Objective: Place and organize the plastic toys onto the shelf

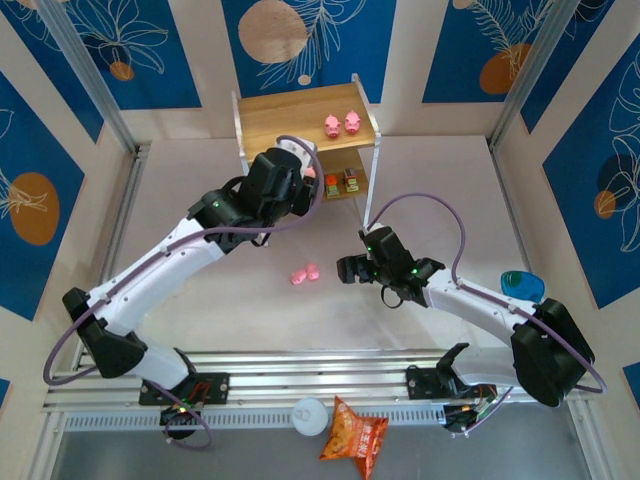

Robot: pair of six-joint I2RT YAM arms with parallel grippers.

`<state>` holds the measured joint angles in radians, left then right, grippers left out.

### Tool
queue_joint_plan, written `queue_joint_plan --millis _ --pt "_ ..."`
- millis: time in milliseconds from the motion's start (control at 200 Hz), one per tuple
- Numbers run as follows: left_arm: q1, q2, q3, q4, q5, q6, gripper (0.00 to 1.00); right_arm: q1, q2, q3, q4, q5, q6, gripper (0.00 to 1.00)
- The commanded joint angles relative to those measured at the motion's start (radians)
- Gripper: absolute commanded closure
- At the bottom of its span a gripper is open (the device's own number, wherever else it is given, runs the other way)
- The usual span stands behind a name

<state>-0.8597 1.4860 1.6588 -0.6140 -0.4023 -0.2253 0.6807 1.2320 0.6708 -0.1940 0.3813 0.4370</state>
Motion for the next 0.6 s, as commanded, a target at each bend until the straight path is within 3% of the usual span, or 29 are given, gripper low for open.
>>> queue_joint_plan --millis 0,595 --pt "0.007 0.036 0.079 -0.021 -0.018 0.036 0.66 0.005 -0.022 -0.005 0.002 0.008 0.006 0.02" --pt "0.087 0.233 0.391 -0.041 -0.001 0.083 0.65 0.005 -0.005 -0.004 0.009 0.009 0.011 0.01"
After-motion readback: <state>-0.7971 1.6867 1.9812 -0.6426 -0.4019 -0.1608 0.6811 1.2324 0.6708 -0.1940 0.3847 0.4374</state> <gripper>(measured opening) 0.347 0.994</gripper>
